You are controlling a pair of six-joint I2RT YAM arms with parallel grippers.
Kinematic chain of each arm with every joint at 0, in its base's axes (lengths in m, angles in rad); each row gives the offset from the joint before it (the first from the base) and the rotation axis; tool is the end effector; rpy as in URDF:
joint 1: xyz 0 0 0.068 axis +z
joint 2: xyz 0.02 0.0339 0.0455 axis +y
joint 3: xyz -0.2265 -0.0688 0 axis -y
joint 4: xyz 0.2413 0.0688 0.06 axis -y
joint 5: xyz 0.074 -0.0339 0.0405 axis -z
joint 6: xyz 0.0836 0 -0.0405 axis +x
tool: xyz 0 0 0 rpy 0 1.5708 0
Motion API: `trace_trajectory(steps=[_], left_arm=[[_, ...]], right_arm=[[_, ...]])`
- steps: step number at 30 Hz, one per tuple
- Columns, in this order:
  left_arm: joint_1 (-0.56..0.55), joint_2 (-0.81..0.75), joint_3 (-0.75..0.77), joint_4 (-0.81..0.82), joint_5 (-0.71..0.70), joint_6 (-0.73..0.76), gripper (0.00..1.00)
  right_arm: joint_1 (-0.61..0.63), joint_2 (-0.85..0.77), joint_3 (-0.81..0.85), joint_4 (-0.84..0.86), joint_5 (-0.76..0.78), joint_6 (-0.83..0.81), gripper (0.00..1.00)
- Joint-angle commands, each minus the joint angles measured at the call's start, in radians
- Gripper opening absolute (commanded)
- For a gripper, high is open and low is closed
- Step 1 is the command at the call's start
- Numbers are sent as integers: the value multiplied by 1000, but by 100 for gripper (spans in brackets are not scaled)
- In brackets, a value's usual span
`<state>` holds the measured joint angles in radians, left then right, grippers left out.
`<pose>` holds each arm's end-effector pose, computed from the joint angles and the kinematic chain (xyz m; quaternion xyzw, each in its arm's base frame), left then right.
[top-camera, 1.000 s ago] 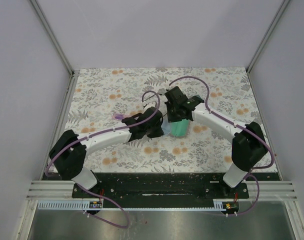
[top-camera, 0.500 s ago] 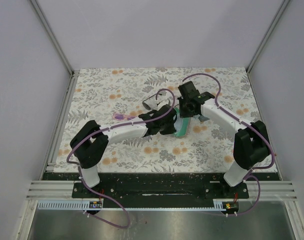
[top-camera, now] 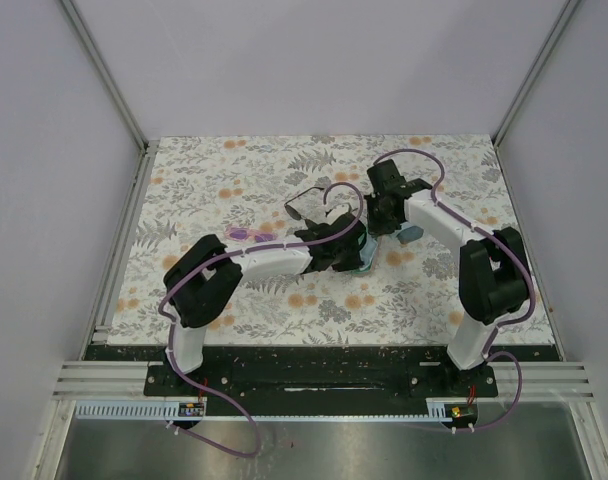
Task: Organize the sunglasses
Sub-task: Place the folded cleaning cloth in the sunglasses case.
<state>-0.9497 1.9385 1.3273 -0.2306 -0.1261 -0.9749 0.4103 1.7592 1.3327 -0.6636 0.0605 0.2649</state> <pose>0.2634 -0.3501 0.1185 -0.0342 0.9321 -0.2583 0.2517 0.3502 0.1468 0.1512 -0.0633 0.9688 0.0511 0.2342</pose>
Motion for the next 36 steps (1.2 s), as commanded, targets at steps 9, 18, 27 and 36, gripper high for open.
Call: trace_trajectory(steps=[9,18,27,36], left_arm=[[-12,53,82,48,8,-11,0],[-23,63,84,57,20,-21,0],[-40,79,93,59,25,-27,0],[-50,114,110,57,28,-21,0]], right_arm=[[-19,83,98,9,-34,-27,0],[-47,117,109,-1,-28,-24,0],[-56,140,151,-28,19,-29,10],[-57,164,143,-39,55,-29,14]])
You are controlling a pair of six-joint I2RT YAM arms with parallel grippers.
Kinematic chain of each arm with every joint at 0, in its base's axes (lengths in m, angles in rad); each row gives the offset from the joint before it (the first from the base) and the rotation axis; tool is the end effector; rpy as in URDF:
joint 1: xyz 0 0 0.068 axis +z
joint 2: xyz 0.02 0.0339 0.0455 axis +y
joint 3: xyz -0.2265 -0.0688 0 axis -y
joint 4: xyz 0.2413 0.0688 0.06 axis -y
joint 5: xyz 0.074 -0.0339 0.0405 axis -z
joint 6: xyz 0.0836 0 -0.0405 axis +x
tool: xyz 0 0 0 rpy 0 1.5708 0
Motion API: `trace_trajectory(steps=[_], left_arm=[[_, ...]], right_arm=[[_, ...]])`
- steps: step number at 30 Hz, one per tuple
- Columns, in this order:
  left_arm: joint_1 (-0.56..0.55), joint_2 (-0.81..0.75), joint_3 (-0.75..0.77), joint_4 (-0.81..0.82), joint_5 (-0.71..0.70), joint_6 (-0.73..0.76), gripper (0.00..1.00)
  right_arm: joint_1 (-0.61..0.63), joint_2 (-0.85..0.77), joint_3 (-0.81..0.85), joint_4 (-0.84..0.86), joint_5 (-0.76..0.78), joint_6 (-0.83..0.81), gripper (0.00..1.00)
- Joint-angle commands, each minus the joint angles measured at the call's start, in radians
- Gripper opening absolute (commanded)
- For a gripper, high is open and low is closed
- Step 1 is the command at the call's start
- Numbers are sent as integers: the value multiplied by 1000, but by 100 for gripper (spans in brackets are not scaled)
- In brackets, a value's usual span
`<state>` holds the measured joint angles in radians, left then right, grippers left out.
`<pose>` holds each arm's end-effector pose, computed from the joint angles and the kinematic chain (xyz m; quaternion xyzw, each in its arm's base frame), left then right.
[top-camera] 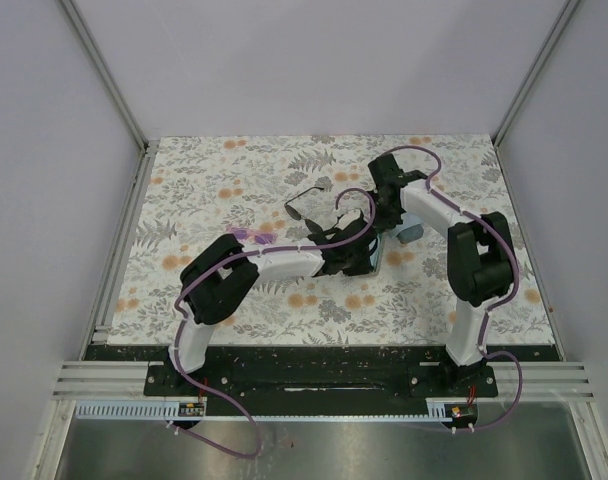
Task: Organize the sunglasses
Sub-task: Place the folded cleaning cloth in the sunglasses case.
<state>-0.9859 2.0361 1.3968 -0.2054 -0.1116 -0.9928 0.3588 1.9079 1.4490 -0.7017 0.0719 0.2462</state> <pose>0.2592 -0.3745 0.1026 -0.0230 0.9333 -0.2677 0.2383 0.3772 0.1350 0.1298 -0.0477 0.9773 0.0270 0.2048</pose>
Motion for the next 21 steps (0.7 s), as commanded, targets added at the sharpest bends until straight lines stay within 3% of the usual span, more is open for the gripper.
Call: trace_trajectory(steps=[1,14,16,21], left_arm=[[-16,24,42,32,13,-4,0],[-20,44,47,-31,-42,23,0],[-20,45,45,-41,-40,29,0],[-25,58,56,-61,-27,37,0]], right_arm=[[-6,17,27,-1,46,-10,14],[-31,0,-91,74,46,16,13],[-34,-12,-113,88,45,18,17],[-37,-20,-141,103,42,22,17]])
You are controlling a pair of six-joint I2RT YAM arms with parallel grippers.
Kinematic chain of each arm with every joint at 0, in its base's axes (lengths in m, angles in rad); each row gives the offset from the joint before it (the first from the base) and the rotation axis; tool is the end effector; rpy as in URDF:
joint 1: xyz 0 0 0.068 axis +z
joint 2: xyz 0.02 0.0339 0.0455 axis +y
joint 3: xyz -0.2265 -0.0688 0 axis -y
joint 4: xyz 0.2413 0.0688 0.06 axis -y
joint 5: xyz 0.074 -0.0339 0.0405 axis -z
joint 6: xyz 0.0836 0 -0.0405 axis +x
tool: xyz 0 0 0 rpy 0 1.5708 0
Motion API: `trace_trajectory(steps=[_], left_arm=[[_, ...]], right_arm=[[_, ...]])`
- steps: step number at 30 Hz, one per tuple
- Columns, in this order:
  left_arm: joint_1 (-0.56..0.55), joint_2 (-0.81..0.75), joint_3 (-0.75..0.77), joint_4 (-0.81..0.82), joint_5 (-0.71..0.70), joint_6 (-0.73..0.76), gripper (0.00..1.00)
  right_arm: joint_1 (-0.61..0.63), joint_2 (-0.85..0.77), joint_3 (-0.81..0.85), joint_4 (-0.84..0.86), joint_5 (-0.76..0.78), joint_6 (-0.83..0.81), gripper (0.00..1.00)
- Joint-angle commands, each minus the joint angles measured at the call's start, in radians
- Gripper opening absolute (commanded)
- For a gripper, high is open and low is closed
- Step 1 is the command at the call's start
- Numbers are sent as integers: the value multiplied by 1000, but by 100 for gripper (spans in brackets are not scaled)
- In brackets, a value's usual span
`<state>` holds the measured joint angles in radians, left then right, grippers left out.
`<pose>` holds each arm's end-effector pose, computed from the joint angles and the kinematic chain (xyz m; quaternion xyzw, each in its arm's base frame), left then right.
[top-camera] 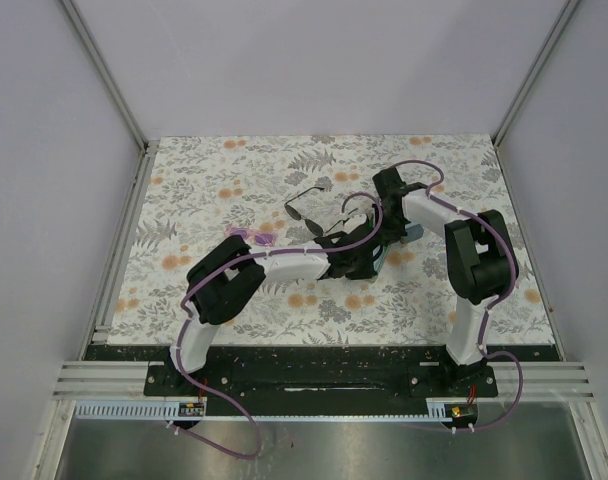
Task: Organize the sunglasses
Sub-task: Place the folded cleaning cloth in the sunglasses case.
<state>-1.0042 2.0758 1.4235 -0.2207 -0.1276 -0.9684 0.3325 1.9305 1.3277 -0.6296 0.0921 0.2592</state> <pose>0.2551 -0.3812 0.0927 -0.0050 0.9381 -0.2515 0.2382 0.3662 0.1183 0.0898 -0.0283 0.9843 0.0056 0.1741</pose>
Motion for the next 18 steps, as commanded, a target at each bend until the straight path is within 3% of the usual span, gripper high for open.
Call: trace_trajectory(steps=[1,18], left_arm=[[-10,18,32,-46,-4,11,0],[-37,24,77,-118,-49,39,0]], right_arm=[[-13,-44,-21,31,26,11,17],[-49,-39,39,18,34,17,26]])
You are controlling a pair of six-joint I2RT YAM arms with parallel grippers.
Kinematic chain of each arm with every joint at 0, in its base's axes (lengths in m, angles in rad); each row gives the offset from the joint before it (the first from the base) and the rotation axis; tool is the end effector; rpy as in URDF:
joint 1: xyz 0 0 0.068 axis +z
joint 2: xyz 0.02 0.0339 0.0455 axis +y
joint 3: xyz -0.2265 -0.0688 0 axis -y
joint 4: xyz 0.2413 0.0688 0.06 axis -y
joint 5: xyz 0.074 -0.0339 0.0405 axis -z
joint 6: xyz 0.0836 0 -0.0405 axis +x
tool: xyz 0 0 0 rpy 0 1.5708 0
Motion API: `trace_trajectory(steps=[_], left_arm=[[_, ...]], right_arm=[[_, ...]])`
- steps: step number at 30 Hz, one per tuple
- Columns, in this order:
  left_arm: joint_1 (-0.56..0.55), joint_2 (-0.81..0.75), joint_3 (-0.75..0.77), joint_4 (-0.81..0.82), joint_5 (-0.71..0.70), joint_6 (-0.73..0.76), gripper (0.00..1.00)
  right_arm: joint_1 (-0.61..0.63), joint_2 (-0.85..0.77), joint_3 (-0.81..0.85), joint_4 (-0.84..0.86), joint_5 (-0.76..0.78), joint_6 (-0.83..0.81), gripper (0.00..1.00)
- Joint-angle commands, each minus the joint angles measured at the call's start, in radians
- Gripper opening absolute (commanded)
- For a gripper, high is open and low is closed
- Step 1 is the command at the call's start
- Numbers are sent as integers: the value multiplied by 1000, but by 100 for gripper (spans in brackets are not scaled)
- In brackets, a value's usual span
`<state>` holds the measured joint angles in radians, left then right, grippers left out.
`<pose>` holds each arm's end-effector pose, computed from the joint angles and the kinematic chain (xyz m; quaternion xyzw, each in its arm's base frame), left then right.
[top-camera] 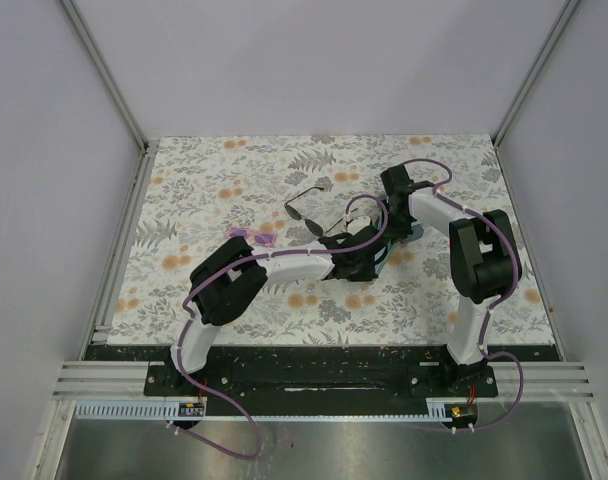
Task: Organize the sunglasses
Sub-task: Place the folded cleaning cloth in the sunglasses case.
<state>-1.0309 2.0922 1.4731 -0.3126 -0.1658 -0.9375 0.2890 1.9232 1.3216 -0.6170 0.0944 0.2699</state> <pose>0.2470 -0.3853 0.0932 0.0182 0.9463 -0.2172 0.2388 0.3716 0.1023 0.0914 -0.0011 0.9835 0.0036 0.1810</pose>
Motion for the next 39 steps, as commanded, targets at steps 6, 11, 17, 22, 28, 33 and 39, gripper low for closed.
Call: trace_trajectory(steps=[6,11,17,22,28,33,39], left_arm=[[-11,-6,35,-42,-26,22,3],[-11,-34,35,-49,-35,34,11],[-12,-104,10,-52,-34,54,28],[-14,-158,-8,-85,-44,69,32],[-18,-236,-26,-108,14,114,30],[-18,-360,-50,-111,92,178,30],[35,-497,-62,-160,39,290,44]], right_arm=[[-7,-87,31,0,2,12,29],[-8,-96,8,0,-8,17,28],[-10,-79,-12,22,-41,29,26],[-11,-66,-33,39,-51,35,25],[-13,-59,-42,49,-58,37,24],[-19,-82,-52,57,-59,35,24],[-37,-150,-61,56,-85,43,24]])
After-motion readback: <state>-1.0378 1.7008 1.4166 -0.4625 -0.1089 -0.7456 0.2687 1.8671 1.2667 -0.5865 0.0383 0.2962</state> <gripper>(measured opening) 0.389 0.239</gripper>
